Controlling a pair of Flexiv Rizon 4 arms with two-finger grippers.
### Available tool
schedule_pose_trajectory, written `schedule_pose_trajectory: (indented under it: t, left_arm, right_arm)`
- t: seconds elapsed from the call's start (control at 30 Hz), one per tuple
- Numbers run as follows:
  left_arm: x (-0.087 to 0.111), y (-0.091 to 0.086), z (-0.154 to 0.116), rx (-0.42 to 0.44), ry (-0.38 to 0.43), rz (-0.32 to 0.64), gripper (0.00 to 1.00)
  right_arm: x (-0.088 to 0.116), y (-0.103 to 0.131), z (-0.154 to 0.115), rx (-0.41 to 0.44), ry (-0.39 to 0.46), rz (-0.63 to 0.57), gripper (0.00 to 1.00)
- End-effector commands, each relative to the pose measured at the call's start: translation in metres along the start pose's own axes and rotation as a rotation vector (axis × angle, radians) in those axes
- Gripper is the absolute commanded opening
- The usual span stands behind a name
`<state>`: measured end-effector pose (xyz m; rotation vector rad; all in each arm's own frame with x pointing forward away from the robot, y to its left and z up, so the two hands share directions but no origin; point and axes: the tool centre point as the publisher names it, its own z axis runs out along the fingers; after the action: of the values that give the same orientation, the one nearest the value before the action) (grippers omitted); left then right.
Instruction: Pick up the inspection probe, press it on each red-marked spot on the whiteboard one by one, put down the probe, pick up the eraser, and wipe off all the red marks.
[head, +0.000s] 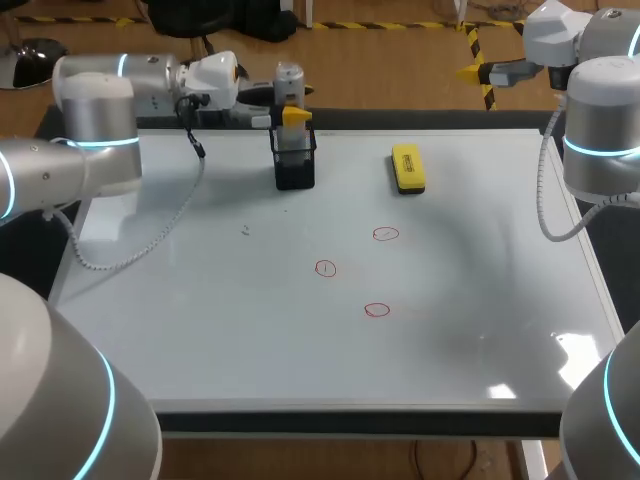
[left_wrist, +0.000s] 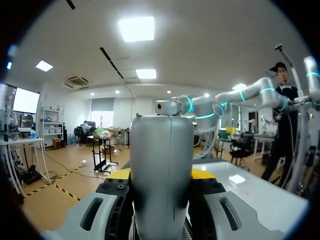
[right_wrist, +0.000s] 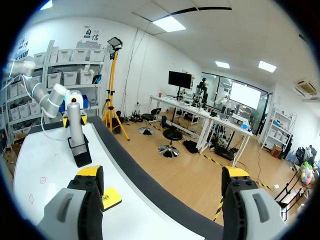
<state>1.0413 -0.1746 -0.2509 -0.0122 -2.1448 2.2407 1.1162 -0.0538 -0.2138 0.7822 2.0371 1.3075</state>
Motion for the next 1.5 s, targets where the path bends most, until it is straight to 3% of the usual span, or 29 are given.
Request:
schedule_pose_trajectory:
  t: [0.03,1.03,1.5]
  left_arm:
    - [0.001,-0.012,0.0,-0.013,-0.008,0.003,0.0]
    - [0.008,-0.077,-0.007,-0.015,-0.036,0.041,0.0]
    - [0.03,-0.088,-0.022,-0.018,-0.06,0.049,0.0]
  right_arm:
    - [0.0,0.0,0.0,0.0,0.001,0.0,1.0]
    - [0.0,0.0,0.0,0.0,0.001,0.0,1.0]
    - [0.0,0.0,0.0,0.0,0.001,0.0,1.0]
